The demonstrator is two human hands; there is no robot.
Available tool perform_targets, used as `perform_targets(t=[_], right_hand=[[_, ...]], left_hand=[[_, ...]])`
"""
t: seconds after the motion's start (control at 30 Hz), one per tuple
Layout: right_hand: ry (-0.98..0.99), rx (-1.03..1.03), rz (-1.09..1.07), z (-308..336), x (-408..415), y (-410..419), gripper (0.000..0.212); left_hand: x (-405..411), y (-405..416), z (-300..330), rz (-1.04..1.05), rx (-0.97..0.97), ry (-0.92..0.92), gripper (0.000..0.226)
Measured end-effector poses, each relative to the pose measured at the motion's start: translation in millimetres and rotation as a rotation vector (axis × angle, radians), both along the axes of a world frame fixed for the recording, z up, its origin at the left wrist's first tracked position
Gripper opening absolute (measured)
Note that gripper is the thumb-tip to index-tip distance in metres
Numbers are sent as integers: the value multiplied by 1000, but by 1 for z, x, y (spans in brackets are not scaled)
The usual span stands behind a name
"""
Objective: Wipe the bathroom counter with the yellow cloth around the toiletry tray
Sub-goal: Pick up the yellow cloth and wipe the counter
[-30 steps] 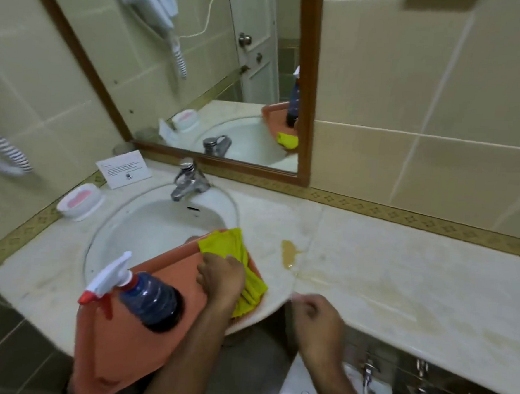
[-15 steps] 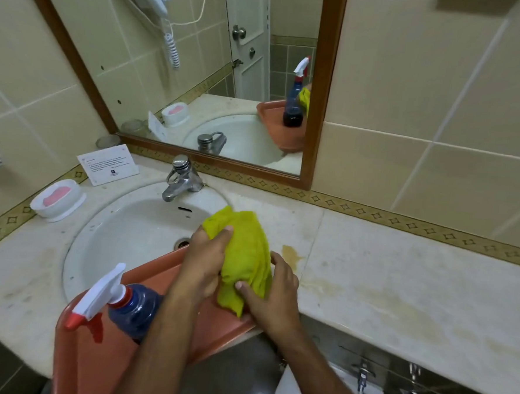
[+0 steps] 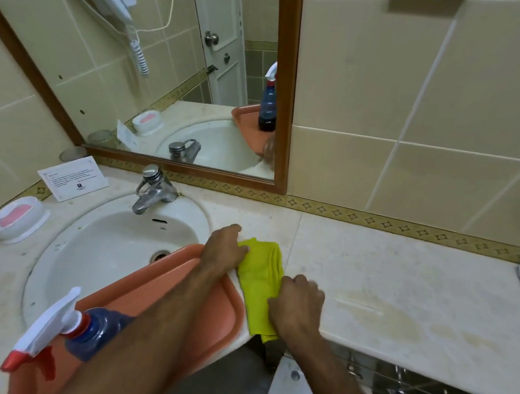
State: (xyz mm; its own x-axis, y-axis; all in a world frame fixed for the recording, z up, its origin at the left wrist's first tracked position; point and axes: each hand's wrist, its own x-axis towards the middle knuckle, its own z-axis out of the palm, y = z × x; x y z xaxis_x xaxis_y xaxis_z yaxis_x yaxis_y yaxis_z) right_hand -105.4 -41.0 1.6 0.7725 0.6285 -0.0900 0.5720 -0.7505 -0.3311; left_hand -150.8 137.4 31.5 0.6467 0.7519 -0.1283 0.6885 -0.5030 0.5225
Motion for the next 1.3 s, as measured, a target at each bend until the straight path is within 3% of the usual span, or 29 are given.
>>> perform_targets(t=[0.1, 0.2, 0.3, 0.5, 0.83, 1.03, 1.3], right_hand=[[-264, 142, 249, -12, 2, 26, 35], [-174, 63, 522, -27, 3, 56, 52], [-112, 18, 461, -47, 7, 69, 58], [-138, 157, 369, -47, 2, 66, 66], [-122, 98, 212, -53, 45, 17, 63], [-229, 38, 98, -57, 108, -71, 62], [-273, -138, -16, -47, 202, -204, 63]], left_hand=[[-8, 2, -4, 2, 232, -90, 43], [-19, 2, -5, -35, 330, -83, 47], [-30, 4, -16, -128, 426, 33, 55], [-17, -10, -30, -209, 477, 289, 73], [28, -61, -51, -347, 340, 250, 72], [48, -108, -72, -469, 358, 226, 80], [50, -110, -72, -593, 438, 307, 84]])
